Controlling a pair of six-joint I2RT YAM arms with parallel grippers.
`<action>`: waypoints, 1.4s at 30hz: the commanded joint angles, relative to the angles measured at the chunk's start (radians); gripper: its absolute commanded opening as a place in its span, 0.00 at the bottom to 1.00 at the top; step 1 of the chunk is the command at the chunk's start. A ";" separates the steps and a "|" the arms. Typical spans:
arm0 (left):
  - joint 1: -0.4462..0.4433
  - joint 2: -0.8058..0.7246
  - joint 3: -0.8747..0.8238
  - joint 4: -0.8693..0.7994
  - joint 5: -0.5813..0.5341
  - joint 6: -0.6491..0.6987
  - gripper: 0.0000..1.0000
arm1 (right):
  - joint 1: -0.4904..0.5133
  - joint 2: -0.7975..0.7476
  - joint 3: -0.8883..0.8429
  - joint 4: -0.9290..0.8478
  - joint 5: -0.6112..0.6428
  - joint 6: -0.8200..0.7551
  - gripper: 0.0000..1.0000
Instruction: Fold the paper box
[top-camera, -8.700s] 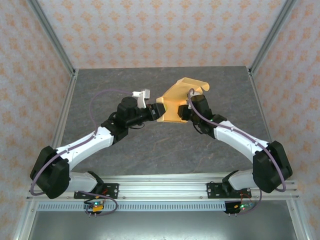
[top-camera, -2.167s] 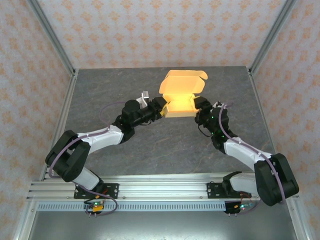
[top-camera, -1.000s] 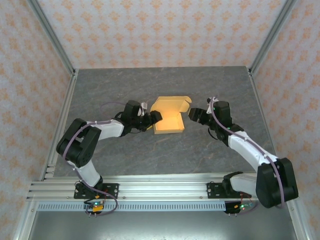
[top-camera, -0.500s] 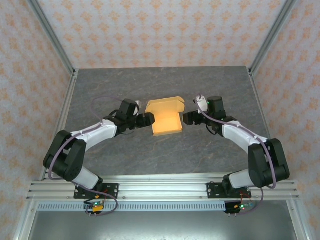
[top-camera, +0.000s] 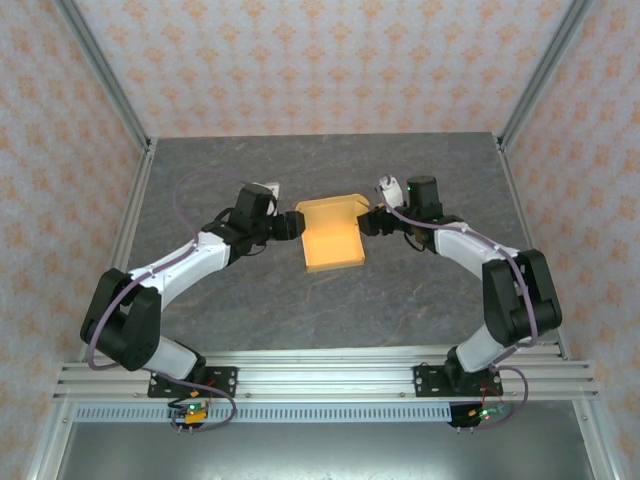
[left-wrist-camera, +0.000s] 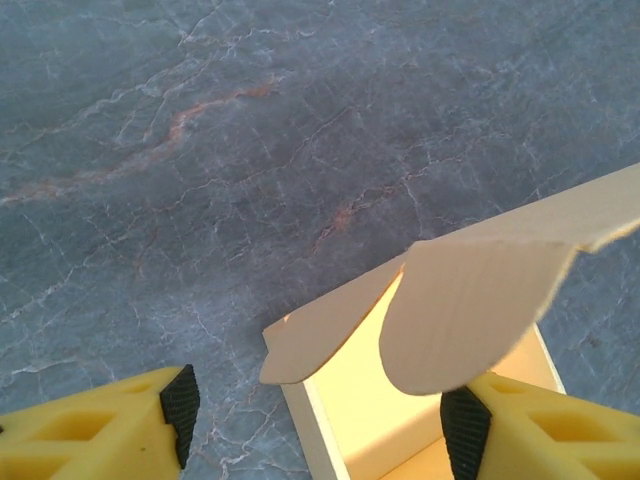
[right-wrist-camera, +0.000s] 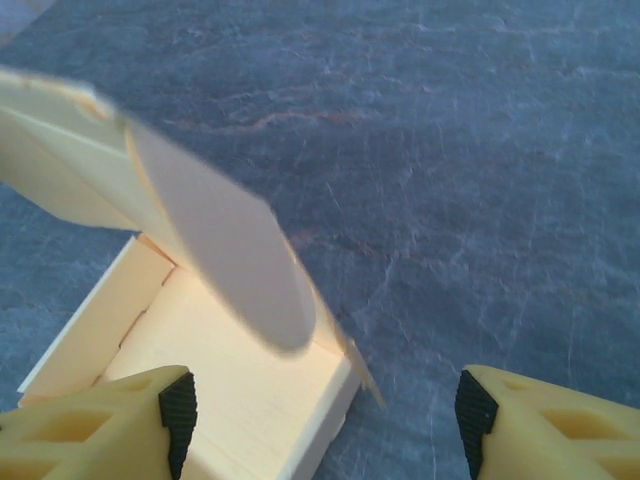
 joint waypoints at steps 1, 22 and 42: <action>0.000 0.021 0.027 0.003 -0.043 0.032 0.60 | -0.004 0.041 0.053 0.002 -0.086 0.004 0.63; -0.040 0.141 0.095 0.057 0.012 -0.017 0.24 | 0.123 0.040 -0.029 0.144 0.216 0.300 0.28; -0.075 0.132 0.042 0.080 -0.061 -0.107 0.23 | 0.218 -0.140 0.001 -0.230 0.506 0.430 0.54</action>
